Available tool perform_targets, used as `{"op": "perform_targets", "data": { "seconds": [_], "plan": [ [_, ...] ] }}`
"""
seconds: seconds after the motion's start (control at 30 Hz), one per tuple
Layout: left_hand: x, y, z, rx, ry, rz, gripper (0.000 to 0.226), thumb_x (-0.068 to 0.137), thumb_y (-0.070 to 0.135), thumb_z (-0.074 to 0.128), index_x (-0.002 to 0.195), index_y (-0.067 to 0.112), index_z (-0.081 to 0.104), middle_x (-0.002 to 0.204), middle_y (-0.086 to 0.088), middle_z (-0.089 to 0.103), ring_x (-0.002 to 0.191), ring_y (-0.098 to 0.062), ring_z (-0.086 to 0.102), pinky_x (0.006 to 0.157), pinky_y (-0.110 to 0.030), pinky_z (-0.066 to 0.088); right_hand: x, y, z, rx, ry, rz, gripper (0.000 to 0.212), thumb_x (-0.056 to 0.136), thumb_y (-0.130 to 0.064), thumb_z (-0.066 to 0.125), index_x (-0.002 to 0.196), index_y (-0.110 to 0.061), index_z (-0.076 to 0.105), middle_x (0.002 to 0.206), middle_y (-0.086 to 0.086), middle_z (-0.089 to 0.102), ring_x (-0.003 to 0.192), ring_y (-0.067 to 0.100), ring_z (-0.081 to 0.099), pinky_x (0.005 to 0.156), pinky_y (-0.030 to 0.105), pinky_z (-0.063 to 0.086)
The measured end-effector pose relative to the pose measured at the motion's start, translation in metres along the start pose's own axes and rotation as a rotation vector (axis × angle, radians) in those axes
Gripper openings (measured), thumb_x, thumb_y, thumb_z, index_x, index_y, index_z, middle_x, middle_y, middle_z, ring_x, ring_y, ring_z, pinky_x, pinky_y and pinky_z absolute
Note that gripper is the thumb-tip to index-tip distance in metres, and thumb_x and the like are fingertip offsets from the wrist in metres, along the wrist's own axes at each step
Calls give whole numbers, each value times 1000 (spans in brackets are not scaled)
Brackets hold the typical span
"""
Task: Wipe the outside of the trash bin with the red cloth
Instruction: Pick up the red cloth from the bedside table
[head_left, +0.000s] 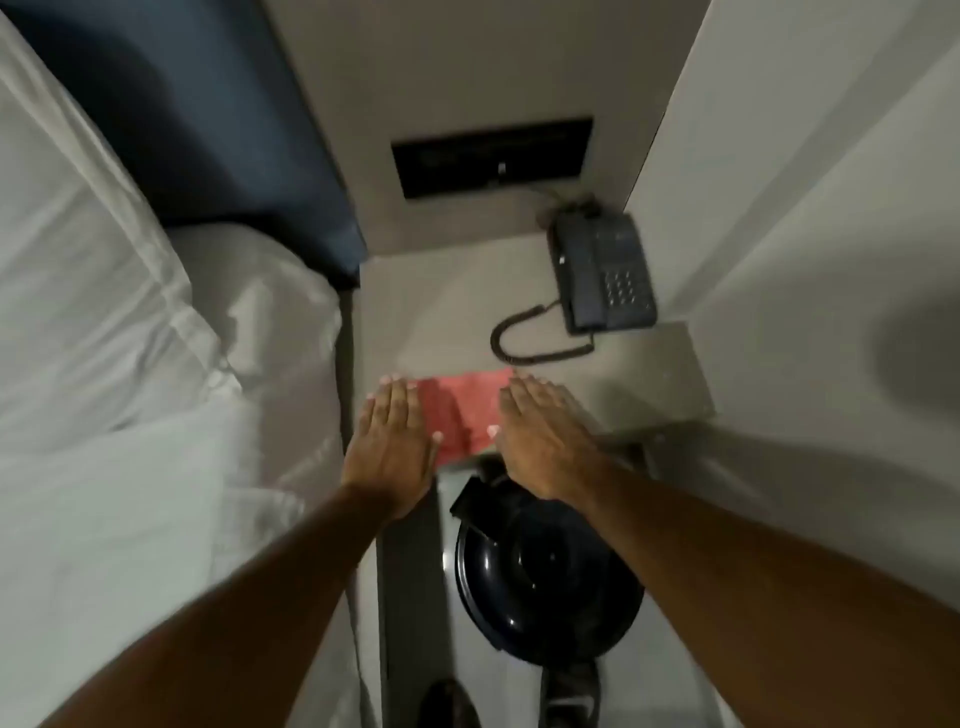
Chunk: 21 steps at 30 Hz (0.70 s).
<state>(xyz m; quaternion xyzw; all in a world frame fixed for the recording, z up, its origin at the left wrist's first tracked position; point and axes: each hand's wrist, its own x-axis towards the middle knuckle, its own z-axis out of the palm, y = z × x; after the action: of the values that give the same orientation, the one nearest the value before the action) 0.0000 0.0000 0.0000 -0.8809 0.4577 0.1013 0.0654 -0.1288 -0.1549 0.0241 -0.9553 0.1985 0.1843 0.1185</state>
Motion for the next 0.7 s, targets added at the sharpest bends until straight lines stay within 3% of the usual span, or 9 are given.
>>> {"op": "perform_targets", "data": {
  "seconds": [0.2, 0.4, 0.47, 0.57, 0.7],
  "plan": [
    [29, 2, 67, 1, -133, 105, 78, 97, 49, 34, 152, 2, 2, 162, -21, 8, 149, -34, 4, 114, -40, -6, 24, 11, 67, 15, -97, 4, 66, 107, -39, 30, 159, -1, 15, 168, 19, 16, 155, 32, 15, 127, 47, 13],
    [42, 12, 79, 38, -225, 90, 72, 95, 41, 50, 148, 1, 22, 156, -24, 27, 143, -37, 27, 114, -46, 26, 32, 20, 81, 13, -138, -38, 69, 103, -31, 45, 158, -1, 15, 168, 20, 13, 155, 33, 15, 126, 48, 17],
    [47, 7, 74, 23, -260, 132, 57, 94, 38, 53, 141, 9, 37, 147, -24, 40, 130, -37, 46, 102, -44, 44, 35, 24, 79, 13, -151, -59, 73, 100, -26, 52, 158, -2, 15, 168, 19, 14, 155, 32, 16, 126, 47, 17],
    [59, -3, 63, -29, -239, 164, 31, 96, 22, 51, 127, 22, 54, 117, -12, 64, 91, -24, 65, 77, -36, 57, 35, 30, 76, 34, -156, -74, 75, 97, -20, 57, 158, -3, 16, 168, 18, 15, 155, 31, 16, 127, 46, 16],
    [65, 9, 59, 93, -224, 195, 39, 93, 10, 53, 130, 22, 55, 112, -6, 67, 89, -22, 66, 73, -30, 55, 25, 32, 80, 47, -153, -84, 76, 95, -20, 60, 158, -4, 19, 167, 18, 18, 154, 32, 19, 126, 47, 18]
  ]
}}
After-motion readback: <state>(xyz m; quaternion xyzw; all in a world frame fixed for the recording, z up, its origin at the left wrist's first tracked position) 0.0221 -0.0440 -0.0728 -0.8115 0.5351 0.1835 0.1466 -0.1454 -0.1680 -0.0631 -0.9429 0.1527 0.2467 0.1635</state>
